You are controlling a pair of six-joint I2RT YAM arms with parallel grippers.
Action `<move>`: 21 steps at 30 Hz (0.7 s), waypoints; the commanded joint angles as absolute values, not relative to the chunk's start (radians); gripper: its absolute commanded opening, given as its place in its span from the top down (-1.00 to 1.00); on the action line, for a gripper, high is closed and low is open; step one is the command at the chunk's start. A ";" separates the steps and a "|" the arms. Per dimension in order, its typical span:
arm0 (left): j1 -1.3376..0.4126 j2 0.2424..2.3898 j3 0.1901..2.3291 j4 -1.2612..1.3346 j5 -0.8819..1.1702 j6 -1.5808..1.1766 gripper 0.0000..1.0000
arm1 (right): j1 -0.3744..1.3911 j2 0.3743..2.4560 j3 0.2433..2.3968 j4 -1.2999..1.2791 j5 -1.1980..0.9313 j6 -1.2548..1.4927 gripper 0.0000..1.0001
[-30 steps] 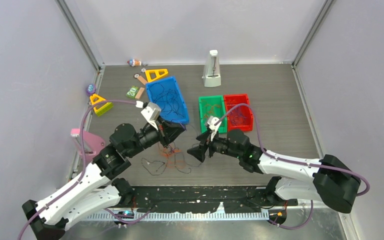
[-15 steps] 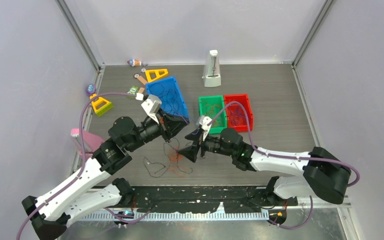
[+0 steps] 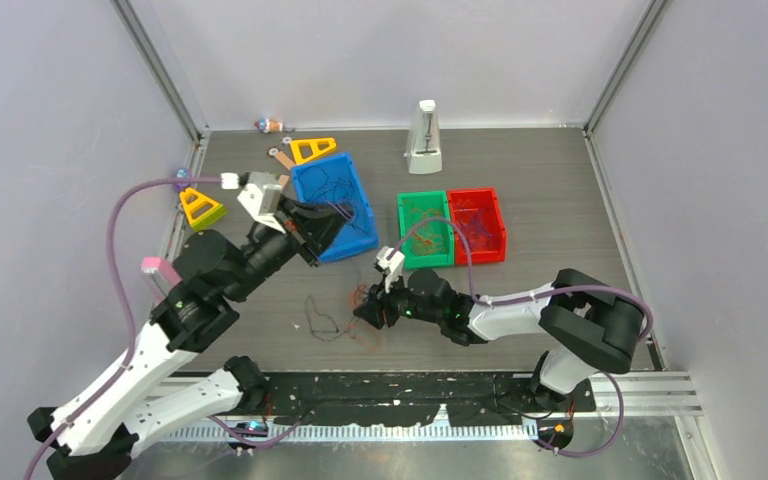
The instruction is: Untangle the cables
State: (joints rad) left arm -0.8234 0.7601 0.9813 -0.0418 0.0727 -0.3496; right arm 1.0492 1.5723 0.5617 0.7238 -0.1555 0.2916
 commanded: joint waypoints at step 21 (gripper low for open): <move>-0.816 0.568 0.992 -0.374 -0.699 -0.162 1.00 | 0.813 0.816 0.456 -0.396 0.799 0.796 0.90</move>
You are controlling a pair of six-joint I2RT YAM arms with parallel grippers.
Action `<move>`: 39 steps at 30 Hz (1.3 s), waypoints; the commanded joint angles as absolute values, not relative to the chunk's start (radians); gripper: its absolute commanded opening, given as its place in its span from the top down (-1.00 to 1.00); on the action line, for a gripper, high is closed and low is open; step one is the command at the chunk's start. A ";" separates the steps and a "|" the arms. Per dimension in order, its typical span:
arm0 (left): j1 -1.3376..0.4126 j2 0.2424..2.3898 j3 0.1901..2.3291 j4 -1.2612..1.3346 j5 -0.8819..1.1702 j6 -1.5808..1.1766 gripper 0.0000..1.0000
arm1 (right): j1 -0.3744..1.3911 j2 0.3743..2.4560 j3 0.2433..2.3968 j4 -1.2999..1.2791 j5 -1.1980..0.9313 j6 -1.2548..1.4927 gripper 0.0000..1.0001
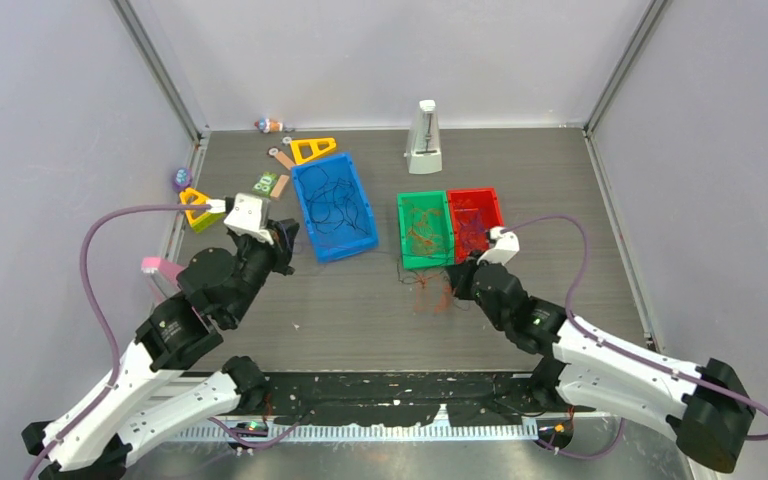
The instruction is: Untangle the cables
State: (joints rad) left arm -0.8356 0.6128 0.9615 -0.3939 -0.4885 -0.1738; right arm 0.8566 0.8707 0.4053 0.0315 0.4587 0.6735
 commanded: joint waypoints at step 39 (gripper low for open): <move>-0.738 0.556 0.808 -0.345 -0.469 -0.258 0.91 | 0.803 0.883 0.680 -0.313 0.184 0.232 -0.73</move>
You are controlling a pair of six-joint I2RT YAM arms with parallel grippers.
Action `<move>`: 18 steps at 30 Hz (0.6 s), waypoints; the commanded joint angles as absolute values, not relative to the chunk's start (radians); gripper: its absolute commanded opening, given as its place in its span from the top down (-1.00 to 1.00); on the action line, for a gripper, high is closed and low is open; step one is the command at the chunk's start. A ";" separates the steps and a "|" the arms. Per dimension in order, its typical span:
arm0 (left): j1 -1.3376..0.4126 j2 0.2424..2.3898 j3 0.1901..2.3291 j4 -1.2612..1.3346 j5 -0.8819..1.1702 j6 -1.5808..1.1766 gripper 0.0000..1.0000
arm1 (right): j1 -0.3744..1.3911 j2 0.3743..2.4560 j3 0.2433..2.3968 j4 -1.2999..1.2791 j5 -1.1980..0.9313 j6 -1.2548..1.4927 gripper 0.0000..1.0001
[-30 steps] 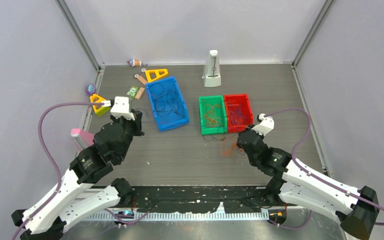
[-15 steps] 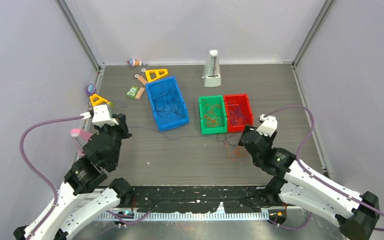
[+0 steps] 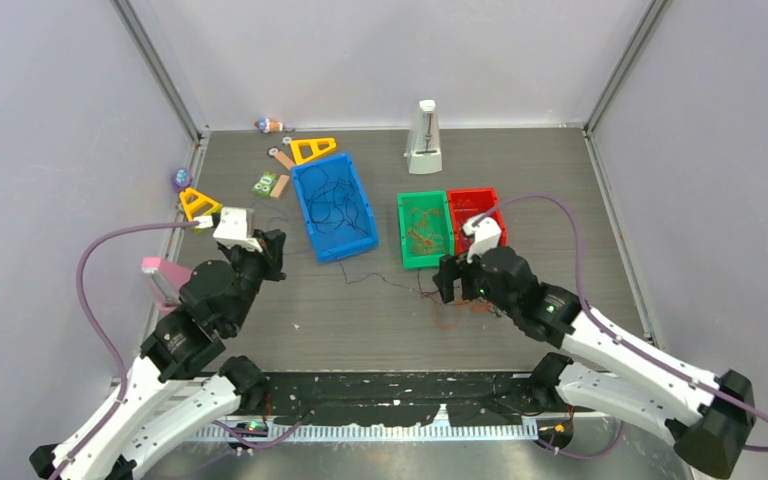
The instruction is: Untangle the cables
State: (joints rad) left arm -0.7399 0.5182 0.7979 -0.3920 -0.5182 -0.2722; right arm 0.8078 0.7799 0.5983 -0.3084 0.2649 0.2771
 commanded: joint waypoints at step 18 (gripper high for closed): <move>-0.738 0.874 0.859 -0.594 -0.336 -0.352 -0.79 | 0.729 0.981 0.616 -0.446 0.367 0.635 -0.73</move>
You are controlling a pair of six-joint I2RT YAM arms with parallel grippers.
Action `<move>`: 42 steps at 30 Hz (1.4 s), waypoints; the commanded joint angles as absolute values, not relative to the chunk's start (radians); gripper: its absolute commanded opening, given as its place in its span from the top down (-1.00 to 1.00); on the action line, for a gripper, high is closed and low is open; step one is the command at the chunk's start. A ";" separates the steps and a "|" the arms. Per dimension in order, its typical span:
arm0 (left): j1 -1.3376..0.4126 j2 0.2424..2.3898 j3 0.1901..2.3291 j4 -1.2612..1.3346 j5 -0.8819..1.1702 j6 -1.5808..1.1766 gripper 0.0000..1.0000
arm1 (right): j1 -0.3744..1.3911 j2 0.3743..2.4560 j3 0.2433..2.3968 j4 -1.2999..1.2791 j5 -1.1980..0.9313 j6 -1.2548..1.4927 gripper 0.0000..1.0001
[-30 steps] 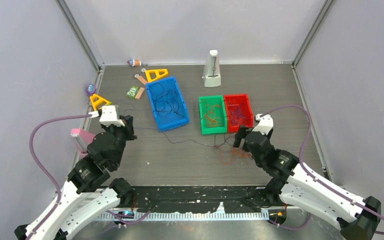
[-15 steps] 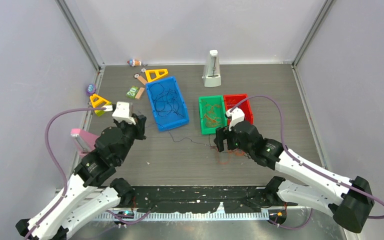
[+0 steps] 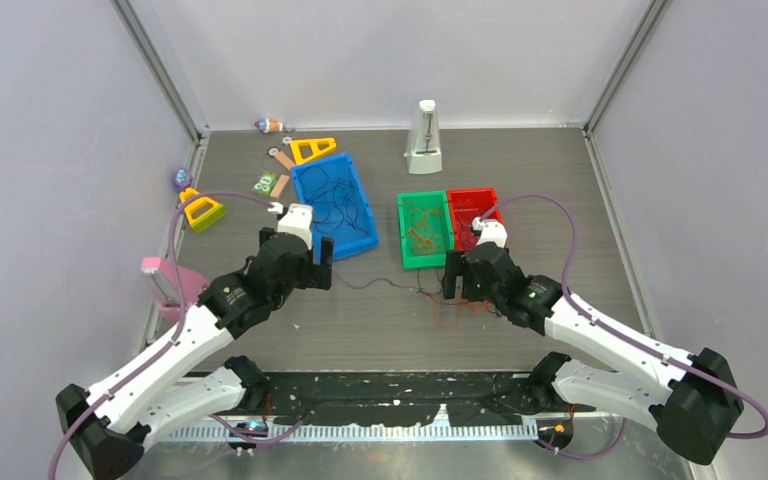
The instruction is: Untangle the cables
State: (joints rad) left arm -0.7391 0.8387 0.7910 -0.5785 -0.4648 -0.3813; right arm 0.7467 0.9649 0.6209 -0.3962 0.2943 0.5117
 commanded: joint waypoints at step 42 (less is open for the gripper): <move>-0.798 1.685 1.038 -0.280 0.050 -0.121 -0.44 | 0.648 1.089 0.544 -0.381 0.314 0.657 0.89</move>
